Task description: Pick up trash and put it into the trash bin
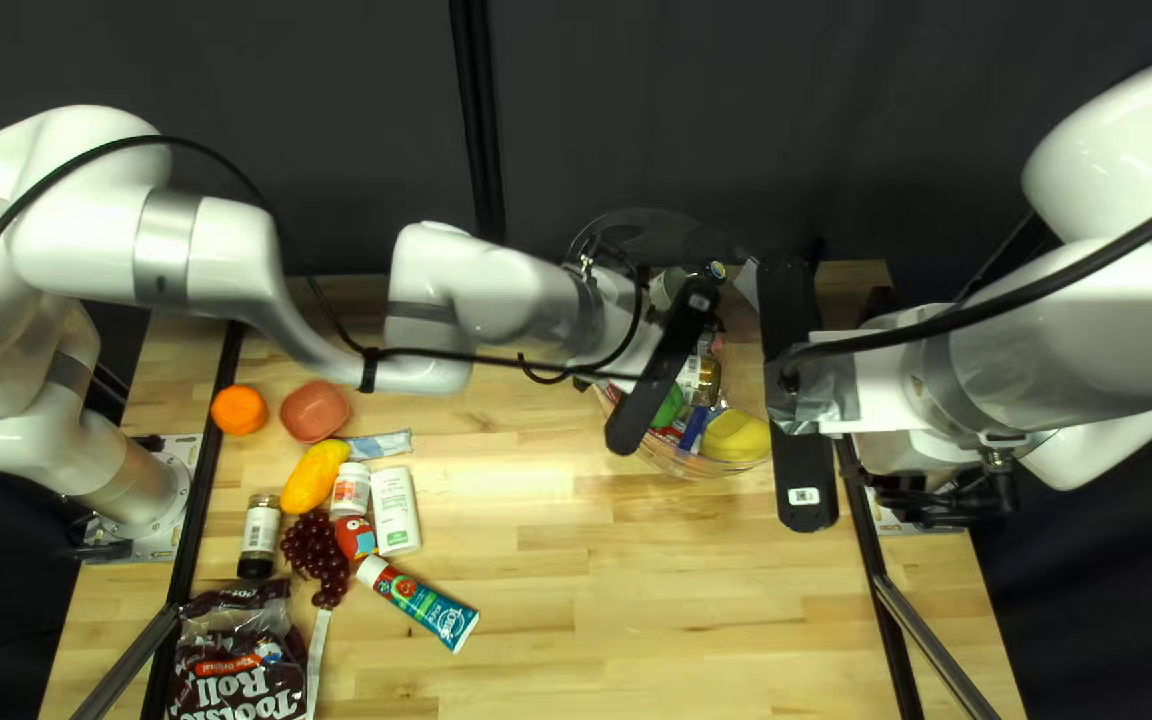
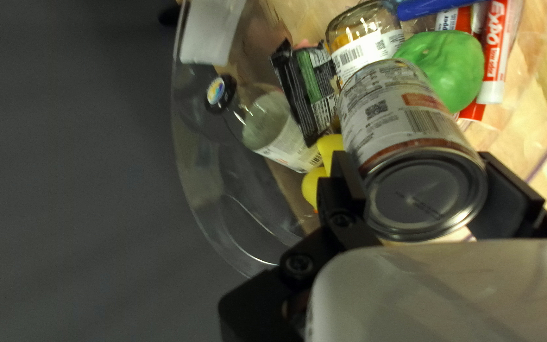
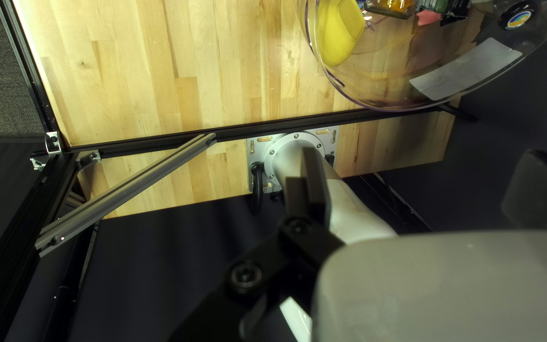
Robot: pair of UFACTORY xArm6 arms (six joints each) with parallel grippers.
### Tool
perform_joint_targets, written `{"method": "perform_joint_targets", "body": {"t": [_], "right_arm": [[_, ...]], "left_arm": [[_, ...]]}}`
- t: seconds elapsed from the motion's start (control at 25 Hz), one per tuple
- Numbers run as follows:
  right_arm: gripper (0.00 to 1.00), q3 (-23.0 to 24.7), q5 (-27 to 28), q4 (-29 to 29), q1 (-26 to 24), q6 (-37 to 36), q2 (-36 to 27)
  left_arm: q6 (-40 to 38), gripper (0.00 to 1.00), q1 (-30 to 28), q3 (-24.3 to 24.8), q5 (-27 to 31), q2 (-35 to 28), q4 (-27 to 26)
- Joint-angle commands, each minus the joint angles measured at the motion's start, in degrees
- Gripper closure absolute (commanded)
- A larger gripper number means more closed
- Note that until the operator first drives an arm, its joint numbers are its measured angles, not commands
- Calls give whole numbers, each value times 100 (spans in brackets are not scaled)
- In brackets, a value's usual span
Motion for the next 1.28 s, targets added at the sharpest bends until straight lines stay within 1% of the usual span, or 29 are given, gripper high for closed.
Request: {"method": "perform_joint_targets", "body": {"t": [0.04,0.08,0.12,0.16,0.2,0.24,0.36,0.48,0.56,0.64,0.68,0.72,0.76,0.8,0.92,1.0,1.08,1.2,1.28], "right_arm": [[0,0,0,0,0,0,0],[0,0,0,0,0,0,0],[0,0,0,0,0,0,0],[0,0,0,0,0,0,0],[0,0,0,0,0,0,0],[0,0,0,0,0,0,0],[0,0,0,0,0,0,0],[0,0,0,0,0,0,0],[0,0,0,0,0,0,0],[0,0,0,0,0,0,0],[0,0,0,0,0,0,0],[0,0,0,0,0,0,0],[0,0,0,0,0,0,0],[0,0,0,0,0,0,0],[0,0,0,0,0,0,0],[0,0,0,0,0,0,0],[0,0,0,0,0,0,0],[0,0,0,0,0,0,0],[0,0,0,0,0,0,0]], "left_arm": [[-137,100,46,-12,15,28,-81],[-151,100,55,7,7,16,-83],[-182,93,68,36,-8,-6,-100],[-197,43,73,46,-15,-15,-113],[-217,4,78,71,-22,-39,-139],[-239,0,64,95,-15,-81,-178],[-250,0,-43,234,56,-307,-246],[-171,0,-189,518,170,-687,-275],[-53,0,-284,803,228,-1006,-342],[180,0,-544,1157,431,-1433,-492],[269,0,-652,1228,525,-1532,-548],[471,0,-888,1345,713,-1685,-672],[600,0,-956,1355,790,-1713,-745],[740,0,-1216,1432,978,-1786,-860],[1114,0,-1639,1599,1296,-1831,-1114],[1254,0,-1849,1860,1348,-1825,-1320],[1424,0,-1924,2048,1313,-1768,-1539],[1718,0,-2032,2240,1246,-1463,-1992],[1745,0,-2116,2268,1231,-1218,-2169]]}}
